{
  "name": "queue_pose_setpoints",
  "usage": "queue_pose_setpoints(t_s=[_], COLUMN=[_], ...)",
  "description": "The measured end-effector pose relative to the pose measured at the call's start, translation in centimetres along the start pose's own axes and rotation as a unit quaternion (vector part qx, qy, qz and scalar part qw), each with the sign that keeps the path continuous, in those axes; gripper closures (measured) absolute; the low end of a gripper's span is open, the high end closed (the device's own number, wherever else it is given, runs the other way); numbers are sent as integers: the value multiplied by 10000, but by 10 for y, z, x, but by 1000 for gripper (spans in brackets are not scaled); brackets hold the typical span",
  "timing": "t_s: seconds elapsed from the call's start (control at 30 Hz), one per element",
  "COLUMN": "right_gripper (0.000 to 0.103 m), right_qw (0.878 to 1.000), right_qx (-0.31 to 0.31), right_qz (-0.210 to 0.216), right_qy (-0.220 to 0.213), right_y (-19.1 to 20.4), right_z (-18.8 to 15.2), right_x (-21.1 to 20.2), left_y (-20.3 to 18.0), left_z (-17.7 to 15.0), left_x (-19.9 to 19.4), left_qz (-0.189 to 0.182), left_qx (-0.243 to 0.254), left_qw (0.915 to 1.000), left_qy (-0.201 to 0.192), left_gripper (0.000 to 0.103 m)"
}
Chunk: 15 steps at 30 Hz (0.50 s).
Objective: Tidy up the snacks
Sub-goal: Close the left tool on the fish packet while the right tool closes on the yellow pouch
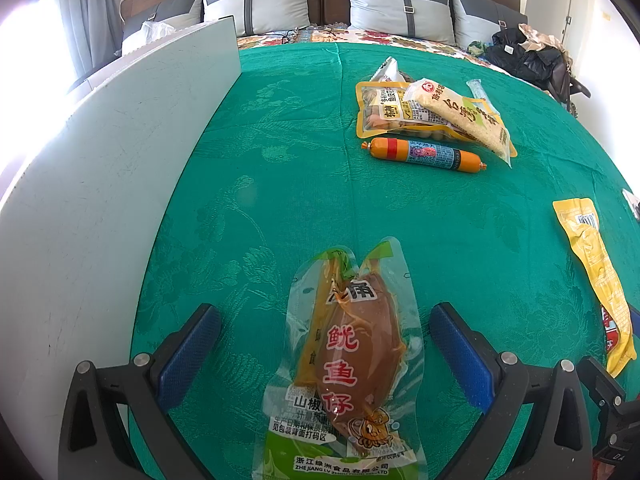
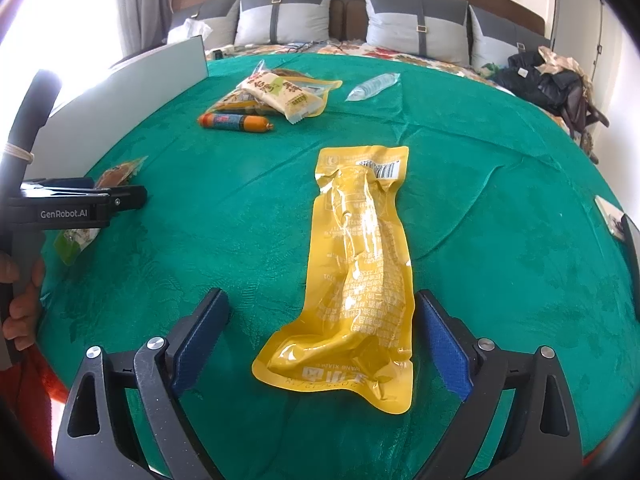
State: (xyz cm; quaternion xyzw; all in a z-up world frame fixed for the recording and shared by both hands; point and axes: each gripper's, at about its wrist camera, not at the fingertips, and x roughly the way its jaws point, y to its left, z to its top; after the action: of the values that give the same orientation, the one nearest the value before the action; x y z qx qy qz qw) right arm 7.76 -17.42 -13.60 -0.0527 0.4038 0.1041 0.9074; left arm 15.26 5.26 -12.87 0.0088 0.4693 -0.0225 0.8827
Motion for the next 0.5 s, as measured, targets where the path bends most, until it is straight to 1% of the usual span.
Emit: queue_pose_setpoints(t_s=[0.5], right_gripper=[7], right_qw=[10000], right_qx=[-11], right_qz=[20], right_qy=[29], right_y=[0], right_z=[1], right_x=[1], left_y=[0], left_z=[0], left_x=[0], left_qz=[-1], left_qx=[0], left_qw=[10000], left_qy=[-2], left_gripper=[0])
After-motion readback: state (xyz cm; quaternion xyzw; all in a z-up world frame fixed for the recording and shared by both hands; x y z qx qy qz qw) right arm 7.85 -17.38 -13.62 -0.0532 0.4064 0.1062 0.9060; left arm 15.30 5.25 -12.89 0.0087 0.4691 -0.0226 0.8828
